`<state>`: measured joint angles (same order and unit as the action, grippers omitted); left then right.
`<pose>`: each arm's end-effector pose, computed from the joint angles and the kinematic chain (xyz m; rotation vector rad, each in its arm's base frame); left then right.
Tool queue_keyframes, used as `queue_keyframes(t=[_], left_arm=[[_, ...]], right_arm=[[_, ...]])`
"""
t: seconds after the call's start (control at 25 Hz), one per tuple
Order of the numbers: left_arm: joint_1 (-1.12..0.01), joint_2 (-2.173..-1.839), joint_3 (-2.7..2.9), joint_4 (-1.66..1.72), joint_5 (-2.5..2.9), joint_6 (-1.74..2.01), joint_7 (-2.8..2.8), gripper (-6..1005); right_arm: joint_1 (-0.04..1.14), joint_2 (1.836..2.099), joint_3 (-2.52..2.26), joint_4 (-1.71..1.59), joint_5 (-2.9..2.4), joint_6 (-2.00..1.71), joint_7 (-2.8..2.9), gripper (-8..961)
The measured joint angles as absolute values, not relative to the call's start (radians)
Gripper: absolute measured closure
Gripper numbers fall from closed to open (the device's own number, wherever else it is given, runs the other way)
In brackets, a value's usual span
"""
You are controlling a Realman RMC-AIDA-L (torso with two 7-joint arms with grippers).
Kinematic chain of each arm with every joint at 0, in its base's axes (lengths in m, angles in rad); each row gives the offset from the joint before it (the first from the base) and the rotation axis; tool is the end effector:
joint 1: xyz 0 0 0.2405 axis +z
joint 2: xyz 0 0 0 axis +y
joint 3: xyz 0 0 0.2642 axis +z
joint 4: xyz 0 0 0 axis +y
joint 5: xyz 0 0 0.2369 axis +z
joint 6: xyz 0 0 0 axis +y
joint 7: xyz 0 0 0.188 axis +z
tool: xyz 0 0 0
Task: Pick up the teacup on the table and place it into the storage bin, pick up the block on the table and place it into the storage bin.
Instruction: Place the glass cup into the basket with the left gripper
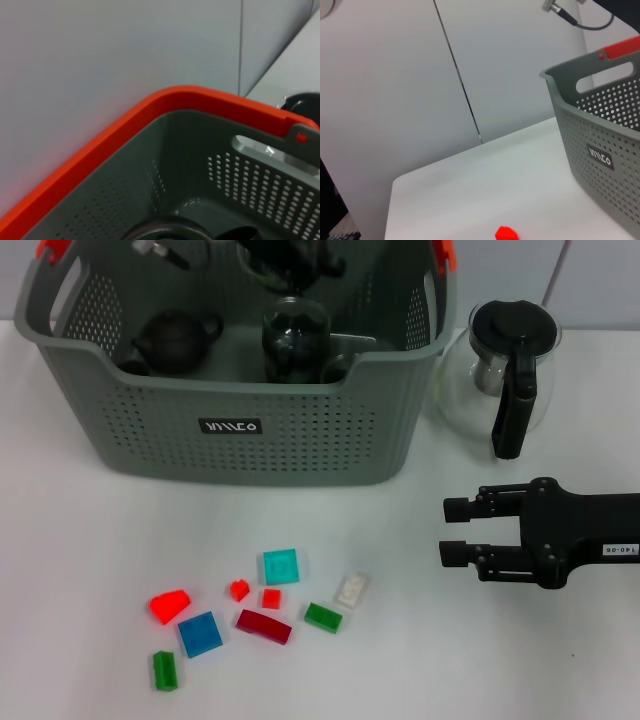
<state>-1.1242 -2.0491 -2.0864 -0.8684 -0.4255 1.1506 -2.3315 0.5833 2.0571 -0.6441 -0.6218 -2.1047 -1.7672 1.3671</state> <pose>-0.0860 0.5391 -0.0234 -2.4704 -0.4871 0.2216 0.2475 0.3444 -0.0403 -2.9502 0.5532 0.7650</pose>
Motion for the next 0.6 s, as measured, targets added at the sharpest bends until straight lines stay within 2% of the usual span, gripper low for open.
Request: queue_keyframes(t=[0.6], left_arm=[[-1.161,-2.084,-2.041,-0.712,-0.408,0.959,-2.276,968]], right_arm=[[0.583,2.064,-0.645,-0.621,-2.105,-1.753,1.361,361]])
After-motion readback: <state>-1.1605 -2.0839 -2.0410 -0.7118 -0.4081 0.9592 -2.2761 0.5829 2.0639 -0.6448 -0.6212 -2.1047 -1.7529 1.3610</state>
